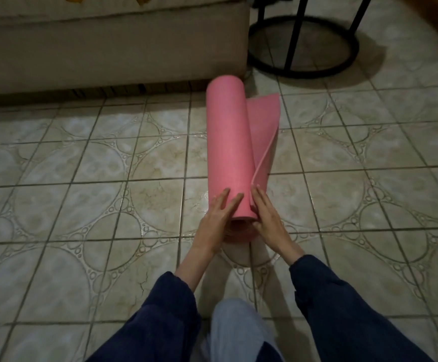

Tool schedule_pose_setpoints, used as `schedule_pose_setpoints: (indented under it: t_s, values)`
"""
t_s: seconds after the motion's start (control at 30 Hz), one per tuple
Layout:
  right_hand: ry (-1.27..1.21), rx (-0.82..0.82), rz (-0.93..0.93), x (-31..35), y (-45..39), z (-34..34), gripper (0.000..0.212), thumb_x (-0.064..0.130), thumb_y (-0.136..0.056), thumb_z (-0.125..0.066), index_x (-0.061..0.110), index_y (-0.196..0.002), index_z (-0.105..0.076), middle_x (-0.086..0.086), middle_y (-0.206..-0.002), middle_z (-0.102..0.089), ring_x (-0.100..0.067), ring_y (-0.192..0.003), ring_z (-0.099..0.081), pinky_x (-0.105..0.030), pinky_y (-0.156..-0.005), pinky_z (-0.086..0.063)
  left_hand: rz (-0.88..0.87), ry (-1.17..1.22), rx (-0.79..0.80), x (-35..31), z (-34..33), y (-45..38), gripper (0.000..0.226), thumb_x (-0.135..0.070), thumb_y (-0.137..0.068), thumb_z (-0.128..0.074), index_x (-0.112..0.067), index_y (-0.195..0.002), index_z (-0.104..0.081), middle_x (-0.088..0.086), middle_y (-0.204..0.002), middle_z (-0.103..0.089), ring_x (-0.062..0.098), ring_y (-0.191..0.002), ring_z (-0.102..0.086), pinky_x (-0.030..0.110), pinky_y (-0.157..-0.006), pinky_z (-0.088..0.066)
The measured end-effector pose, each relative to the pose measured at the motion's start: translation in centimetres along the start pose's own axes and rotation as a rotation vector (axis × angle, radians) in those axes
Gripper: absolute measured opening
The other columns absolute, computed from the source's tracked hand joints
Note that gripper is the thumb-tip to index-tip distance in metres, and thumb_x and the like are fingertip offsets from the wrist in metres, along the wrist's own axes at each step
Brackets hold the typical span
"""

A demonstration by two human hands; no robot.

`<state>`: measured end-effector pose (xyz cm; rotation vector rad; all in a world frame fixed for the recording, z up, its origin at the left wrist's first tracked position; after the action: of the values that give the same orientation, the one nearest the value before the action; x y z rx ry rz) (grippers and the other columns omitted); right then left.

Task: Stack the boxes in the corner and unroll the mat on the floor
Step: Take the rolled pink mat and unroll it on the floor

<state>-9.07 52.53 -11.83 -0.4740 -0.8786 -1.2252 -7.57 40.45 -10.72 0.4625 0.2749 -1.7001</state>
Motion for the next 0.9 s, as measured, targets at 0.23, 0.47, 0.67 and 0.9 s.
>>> schedule_pose_setpoints:
  t_s: [0.23, 0.47, 0.67, 0.9]
  values:
    - [0.133, 0.158, -0.063, -4.4, -1.9, -0.4, 0.113, 0.031, -0.069, -0.080, 0.024, -0.150, -0.003, -0.007, -0.158, -0.002, -0.026, -0.144, -0.018, -0.042, -0.117, -0.027, -0.227, -0.227, 0.063, 2.9, -2.0, -1.2, 0.071, -0.060, -0.079, -0.053, -0.031, -0.141, -0.033, 0.015, -0.136, -0.052, 0.036, -0.113, -0.051, 0.046, -0.083, -0.056]
    - [0.217, 0.061, -0.063, -4.3, -4.2, 0.0, 0.086, 0.085, -0.071, -0.009, 0.043, -0.146, -0.004, 0.004, -0.159, 0.011, -0.019, -0.148, 0.008, -0.057, -0.117, 0.002, -0.022, 0.267, 0.088, 4.7, -3.0, -2.7, 0.081, -0.075, -0.079, -0.002, -0.034, -0.149, -0.007, -0.005, -0.160, 0.007, 0.015, -0.147, 0.012, 0.039, -0.121, 0.003]
    - [0.688, 0.049, -0.131, -1.6, -7.5, -0.4, 0.061, 0.053, -0.096, -0.018, 0.025, -0.150, -0.013, 0.004, -0.159, -0.016, -0.014, -0.148, -0.003, -0.066, -0.107, 0.013, 0.148, 0.286, -0.034, 6.2, -2.8, -5.6, 0.076, -0.063, -0.082, -0.011, -0.030, -0.151, -0.008, 0.001, -0.161, 0.007, 0.023, -0.148, 0.011, 0.045, -0.121, 0.003]
    - [0.066, 0.022, -0.206, -2.3, -7.6, -3.9, 0.060, 0.038, -0.101, -0.029, 0.022, -0.150, 0.000, 0.001, -0.160, 0.007, -0.012, -0.147, 0.002, -0.033, -0.121, -0.005, 0.188, 0.233, 0.001, 7.0, -3.3, -6.0, 0.084, -0.073, -0.078, 0.010, -0.032, -0.150, 0.006, 0.001, -0.160, 0.017, 0.022, -0.147, 0.017, 0.053, -0.120, 0.000]
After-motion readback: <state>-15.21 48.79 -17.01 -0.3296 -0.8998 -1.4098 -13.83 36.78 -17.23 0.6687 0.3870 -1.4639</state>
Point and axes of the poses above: each hand's wrist, its own y-axis away from the middle knuckle, its own z-axis out of the back of the hand, x = y × z, the point moved 7 cm from there along -y, towards the middle knuckle
